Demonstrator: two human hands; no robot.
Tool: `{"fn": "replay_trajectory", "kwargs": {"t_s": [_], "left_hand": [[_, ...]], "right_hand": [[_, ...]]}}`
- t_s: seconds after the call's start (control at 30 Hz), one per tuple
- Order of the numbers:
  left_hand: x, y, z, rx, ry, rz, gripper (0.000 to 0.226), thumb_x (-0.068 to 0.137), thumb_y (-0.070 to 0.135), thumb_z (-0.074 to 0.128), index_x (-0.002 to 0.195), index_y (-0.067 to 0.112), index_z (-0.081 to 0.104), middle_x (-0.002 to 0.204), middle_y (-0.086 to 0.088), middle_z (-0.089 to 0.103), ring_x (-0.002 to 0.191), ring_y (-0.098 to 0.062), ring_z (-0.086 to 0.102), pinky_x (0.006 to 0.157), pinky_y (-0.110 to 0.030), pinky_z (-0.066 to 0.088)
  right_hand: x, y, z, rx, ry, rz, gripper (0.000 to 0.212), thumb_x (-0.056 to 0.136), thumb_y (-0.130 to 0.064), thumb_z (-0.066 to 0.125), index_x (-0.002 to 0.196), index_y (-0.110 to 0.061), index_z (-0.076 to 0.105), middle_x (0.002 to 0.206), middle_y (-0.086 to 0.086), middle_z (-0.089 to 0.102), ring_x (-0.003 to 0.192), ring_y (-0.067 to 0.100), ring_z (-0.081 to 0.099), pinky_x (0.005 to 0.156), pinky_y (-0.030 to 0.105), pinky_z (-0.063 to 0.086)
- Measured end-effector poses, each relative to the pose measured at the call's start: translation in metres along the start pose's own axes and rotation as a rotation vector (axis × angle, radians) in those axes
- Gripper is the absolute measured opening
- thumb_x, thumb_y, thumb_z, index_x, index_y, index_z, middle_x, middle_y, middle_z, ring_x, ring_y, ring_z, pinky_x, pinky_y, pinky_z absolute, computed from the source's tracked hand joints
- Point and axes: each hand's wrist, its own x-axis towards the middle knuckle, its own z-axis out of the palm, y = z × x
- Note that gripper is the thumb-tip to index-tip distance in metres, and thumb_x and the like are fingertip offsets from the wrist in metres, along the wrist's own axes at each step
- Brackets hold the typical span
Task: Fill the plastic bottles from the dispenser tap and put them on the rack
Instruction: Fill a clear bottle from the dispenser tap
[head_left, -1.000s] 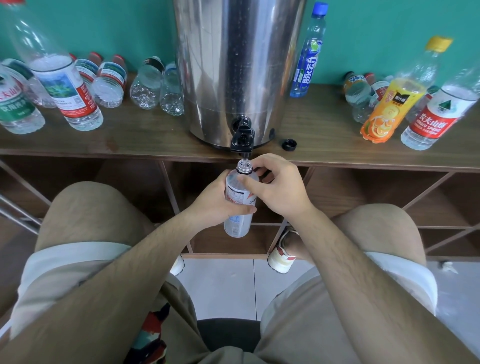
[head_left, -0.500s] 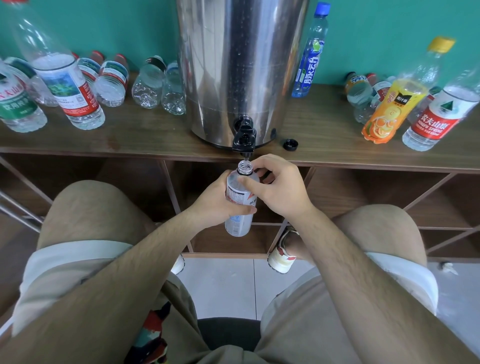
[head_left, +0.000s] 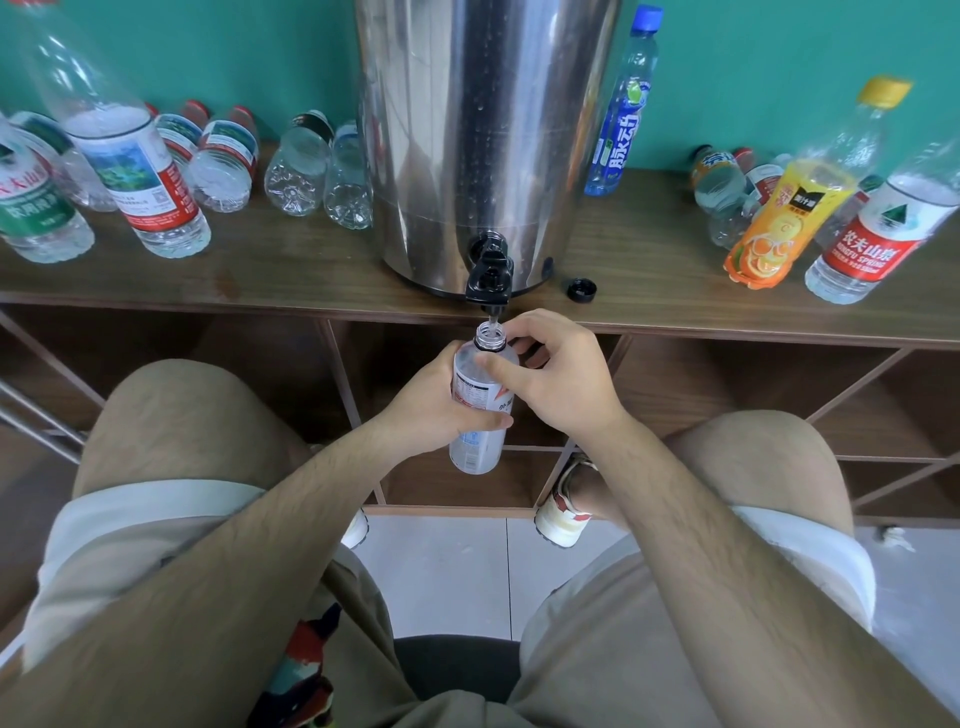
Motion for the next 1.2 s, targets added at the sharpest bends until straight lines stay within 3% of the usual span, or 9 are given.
{"fn": "replay_trajectory", "kwargs": {"t_s": [0.33,0.8,1.2], "left_hand": [[0.0023,-0.0035,0.0012,0.009,0.014,-0.001,0.079,0.073,0.02,0.094,0.137,0.031,0.05,0.119,0.015,0.068,0.108,0.0,0.066,0.085,-0.019,0.05],[0.0019,-0.0033,0.0011,0.014,0.008,0.003,0.08,0.074,0.019,0.093,0.139,0.028,0.049,0.123,0.011,0.067,0.115,-0.009,0.065,0.099,-0.032,0.053],[0.0019,-0.0047,0.0,0.012,0.008,0.009,0.08,0.074,0.02,0.093,0.14,0.028,0.049,0.122,0.013,0.067,0.113,-0.005,0.065,0.093,-0.026,0.052]], "right_hand": [[-0.0001,0.0001,0.0008,-0.009,0.003,-0.004,0.019,0.085,-0.025,0.085,0.101,-0.015,0.079,0.095,-0.007,0.071,0.084,0.01,0.065,0.069,0.021,0.051],[-0.0001,0.0,0.0004,-0.019,-0.001,-0.002,0.02,0.085,-0.026,0.085,0.101,-0.015,0.08,0.095,-0.007,0.071,0.085,0.01,0.065,0.069,0.019,0.049],[0.0002,0.0004,0.0019,-0.005,0.001,0.012,0.021,0.086,-0.024,0.084,0.103,-0.014,0.08,0.098,-0.004,0.072,0.086,0.01,0.065,0.069,0.02,0.049]]}}
